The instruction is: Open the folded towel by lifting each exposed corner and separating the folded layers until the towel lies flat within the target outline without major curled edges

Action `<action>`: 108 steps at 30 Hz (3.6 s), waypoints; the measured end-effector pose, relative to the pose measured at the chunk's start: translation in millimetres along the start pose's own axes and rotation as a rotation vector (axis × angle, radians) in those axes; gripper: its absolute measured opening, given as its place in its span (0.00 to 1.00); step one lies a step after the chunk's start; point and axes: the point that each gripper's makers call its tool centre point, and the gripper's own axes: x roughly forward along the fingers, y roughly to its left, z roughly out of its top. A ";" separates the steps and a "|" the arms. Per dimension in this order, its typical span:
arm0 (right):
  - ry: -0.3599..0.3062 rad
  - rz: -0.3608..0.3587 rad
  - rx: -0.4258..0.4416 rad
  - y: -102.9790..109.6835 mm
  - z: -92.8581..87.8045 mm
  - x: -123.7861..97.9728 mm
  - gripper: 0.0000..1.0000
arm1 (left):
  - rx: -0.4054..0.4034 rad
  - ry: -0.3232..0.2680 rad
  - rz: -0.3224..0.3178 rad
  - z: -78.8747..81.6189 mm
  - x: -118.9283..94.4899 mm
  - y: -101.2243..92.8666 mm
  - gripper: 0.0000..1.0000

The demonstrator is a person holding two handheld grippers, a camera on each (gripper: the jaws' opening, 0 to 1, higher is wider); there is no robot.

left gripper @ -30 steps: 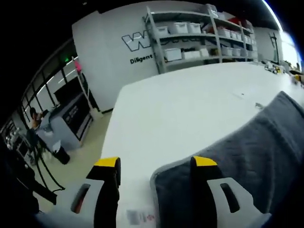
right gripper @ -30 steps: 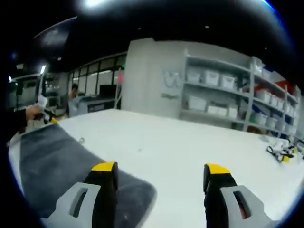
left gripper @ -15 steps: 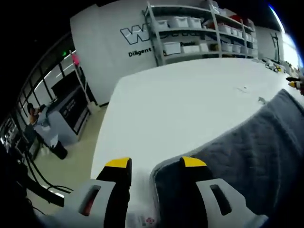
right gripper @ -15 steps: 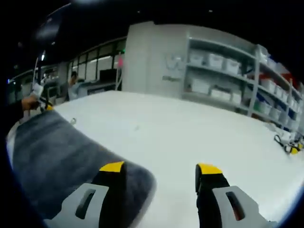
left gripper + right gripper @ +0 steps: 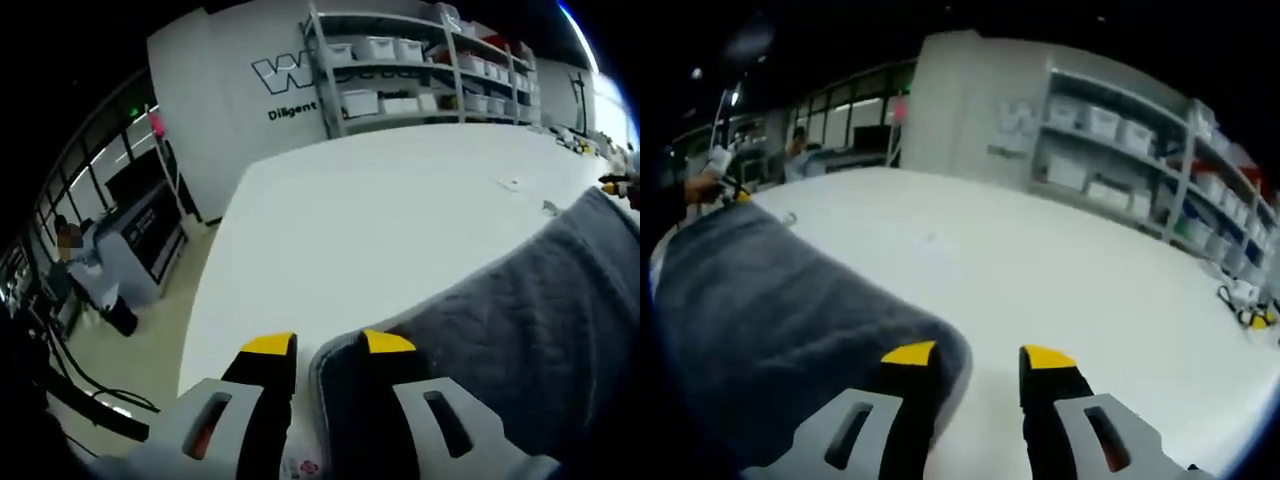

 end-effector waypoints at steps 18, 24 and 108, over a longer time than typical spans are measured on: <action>0.024 -0.024 0.026 10.2 -2.4 -7.7 0.13 | 0.008 0.033 -0.015 -8.9 -10.1 -1.4 0.15; 0.046 -0.018 0.060 16.6 -16.7 -6.7 0.11 | -0.013 0.028 -0.015 -12.5 -11.9 -2.3 0.10; -0.003 -0.125 -0.097 -88.0 20.3 50.4 0.41 | 0.018 -0.174 0.032 53.8 6.1 -35.9 0.41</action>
